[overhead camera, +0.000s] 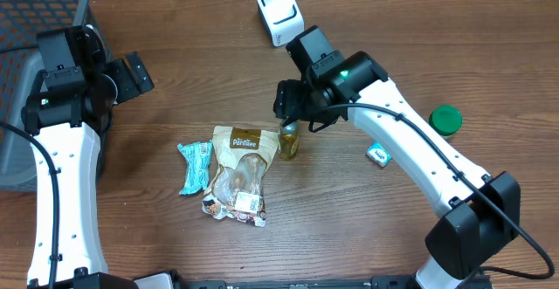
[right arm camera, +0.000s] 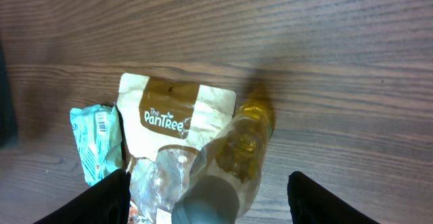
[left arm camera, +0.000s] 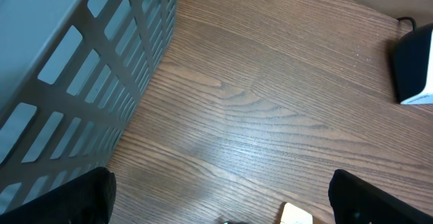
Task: Scan the item barcode
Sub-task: 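Lower the right gripper around the yellow bottle's neck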
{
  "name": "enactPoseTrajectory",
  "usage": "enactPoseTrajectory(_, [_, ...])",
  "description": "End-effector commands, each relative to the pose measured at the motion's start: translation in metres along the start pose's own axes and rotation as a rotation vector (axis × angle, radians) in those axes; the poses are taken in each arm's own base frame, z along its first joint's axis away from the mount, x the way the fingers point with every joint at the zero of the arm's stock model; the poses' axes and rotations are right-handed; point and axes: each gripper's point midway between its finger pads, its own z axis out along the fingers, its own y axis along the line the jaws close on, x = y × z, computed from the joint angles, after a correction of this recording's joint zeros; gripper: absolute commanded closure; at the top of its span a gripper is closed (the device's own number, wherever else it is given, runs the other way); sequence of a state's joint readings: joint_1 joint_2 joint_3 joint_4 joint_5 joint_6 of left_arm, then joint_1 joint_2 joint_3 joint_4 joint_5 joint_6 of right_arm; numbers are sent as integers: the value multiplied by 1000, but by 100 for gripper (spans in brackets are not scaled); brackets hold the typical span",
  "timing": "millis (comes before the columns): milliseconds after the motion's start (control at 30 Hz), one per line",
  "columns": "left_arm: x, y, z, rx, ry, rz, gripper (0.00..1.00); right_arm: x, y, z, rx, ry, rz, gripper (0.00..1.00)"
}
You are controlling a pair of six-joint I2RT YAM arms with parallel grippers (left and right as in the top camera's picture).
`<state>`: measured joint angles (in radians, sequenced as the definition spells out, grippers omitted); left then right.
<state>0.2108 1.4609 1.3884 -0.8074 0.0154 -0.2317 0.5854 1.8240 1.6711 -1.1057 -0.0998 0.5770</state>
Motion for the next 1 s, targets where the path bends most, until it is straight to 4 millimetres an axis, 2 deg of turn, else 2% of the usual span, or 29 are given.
enactPoseTrajectory(0, [-9, -3, -7, 8, -27, 21, 0, -7, 0, -15, 8, -44, 33, 29])
enactPoseTrajectory(167, [-9, -3, -7, 8, -27, 21, 0, -1, -3, -13, 21, -24, 46, 29])
enactPoseTrajectory(433, [-9, -3, -7, 8, -27, 21, 0, 7, 4, -10, 20, -11, 23, 29])
enactPoseTrajectory(767, [-9, -3, -7, 8, -27, 21, 1, 21, -10, 3, 80, 17, 75, 28])
enactPoseTrajectory(967, [-9, -3, -7, 8, -27, 21, 1, 19, -9, 5, 82, 6, 71, 28])
